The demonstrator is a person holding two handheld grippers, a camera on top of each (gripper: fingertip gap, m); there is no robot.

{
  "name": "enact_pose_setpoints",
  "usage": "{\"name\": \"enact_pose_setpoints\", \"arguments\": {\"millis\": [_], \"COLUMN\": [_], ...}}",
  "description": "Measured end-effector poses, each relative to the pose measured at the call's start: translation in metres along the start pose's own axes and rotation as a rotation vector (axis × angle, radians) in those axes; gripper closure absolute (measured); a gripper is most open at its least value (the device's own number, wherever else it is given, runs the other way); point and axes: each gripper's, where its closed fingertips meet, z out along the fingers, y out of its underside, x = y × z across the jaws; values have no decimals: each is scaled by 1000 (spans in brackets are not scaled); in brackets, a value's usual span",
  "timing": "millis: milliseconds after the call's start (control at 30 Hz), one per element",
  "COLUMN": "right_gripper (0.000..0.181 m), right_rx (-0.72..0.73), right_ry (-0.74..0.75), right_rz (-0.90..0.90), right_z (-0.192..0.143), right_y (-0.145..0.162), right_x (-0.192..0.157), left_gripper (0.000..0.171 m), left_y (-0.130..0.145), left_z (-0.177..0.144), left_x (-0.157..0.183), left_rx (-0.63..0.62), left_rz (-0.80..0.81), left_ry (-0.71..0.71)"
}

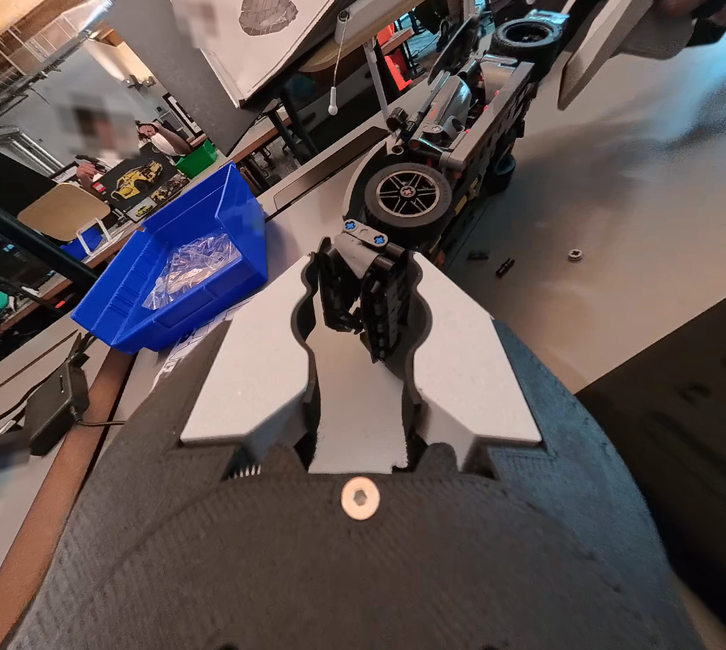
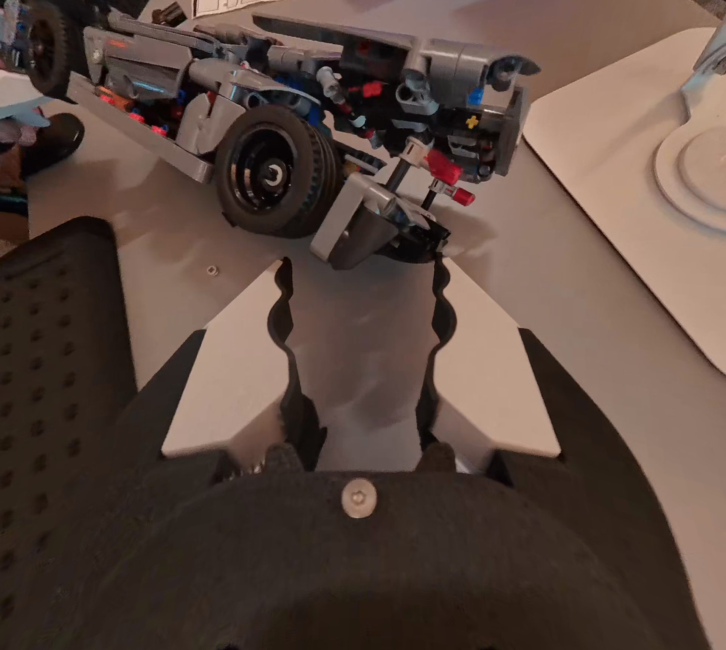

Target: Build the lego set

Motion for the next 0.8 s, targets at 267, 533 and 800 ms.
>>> {"name": "enact_pose_setpoints", "arguments": {"millis": [267, 533, 800], "right_gripper": [117, 121, 125], "right_rx": [-11, 15, 11], "right_ry": [83, 88, 114], "right_rz": [-41, -32, -65], "right_z": [-9, -9, -7], "right_y": [2, 5, 6], "right_x": [5, -2, -2], "left_gripper": [130, 124, 119], "left_y": [0, 9, 22], "left_z": [-4, -5, -12], "left_x": [7, 9, 8], "left_rx": [5, -19, -74], "left_rz": [26, 11, -78], "left_ry": [28, 25, 45]}}
